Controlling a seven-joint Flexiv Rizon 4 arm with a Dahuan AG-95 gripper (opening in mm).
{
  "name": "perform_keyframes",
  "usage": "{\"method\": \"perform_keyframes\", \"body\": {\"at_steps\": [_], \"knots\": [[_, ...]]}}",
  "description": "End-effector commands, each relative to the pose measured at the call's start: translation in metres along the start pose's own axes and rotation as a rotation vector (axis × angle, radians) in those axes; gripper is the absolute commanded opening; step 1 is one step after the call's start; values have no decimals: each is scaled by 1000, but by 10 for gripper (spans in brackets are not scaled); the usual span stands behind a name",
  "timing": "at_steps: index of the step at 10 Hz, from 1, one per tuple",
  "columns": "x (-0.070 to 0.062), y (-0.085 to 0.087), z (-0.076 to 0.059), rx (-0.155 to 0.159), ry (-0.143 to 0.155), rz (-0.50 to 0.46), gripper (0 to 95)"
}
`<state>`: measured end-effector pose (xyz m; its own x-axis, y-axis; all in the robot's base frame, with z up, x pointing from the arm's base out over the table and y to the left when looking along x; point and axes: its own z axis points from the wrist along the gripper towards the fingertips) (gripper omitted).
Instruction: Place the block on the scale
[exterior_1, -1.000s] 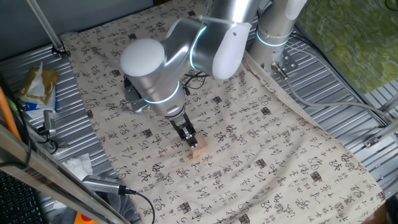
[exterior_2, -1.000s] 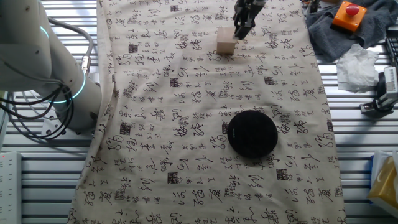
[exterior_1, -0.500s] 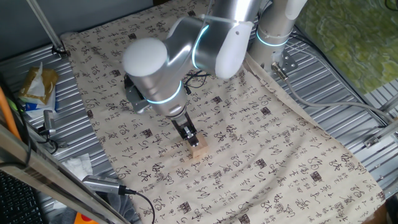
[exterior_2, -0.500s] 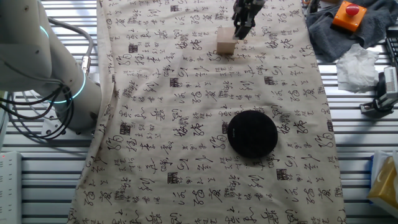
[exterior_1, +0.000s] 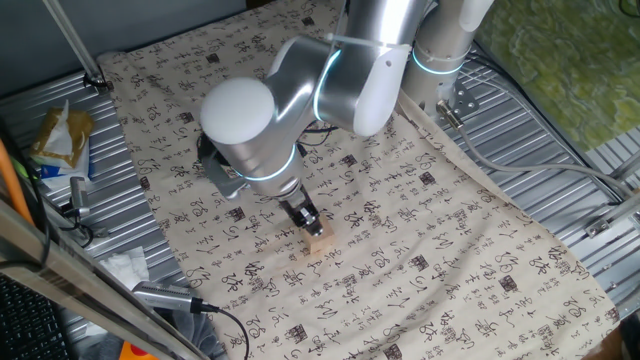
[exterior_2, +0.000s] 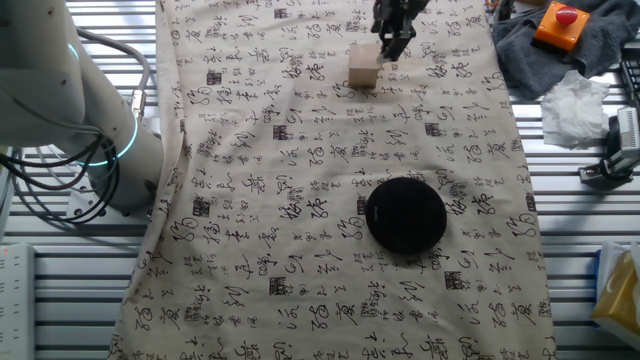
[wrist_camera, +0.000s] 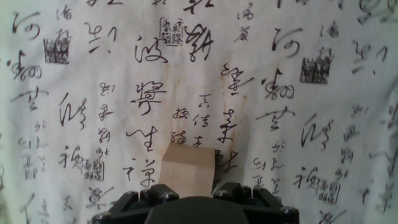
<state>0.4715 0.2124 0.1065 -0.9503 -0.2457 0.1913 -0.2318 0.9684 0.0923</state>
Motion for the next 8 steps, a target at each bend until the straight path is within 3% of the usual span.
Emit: {"method": "perform_keyframes", "body": {"at_steps": [1,4,8], "knots": [[0,0,-1,-12,20,-131,570],[0,0,-1,-6,28,-162,570],[1,-1,-2,3,25,-134,570]]}}
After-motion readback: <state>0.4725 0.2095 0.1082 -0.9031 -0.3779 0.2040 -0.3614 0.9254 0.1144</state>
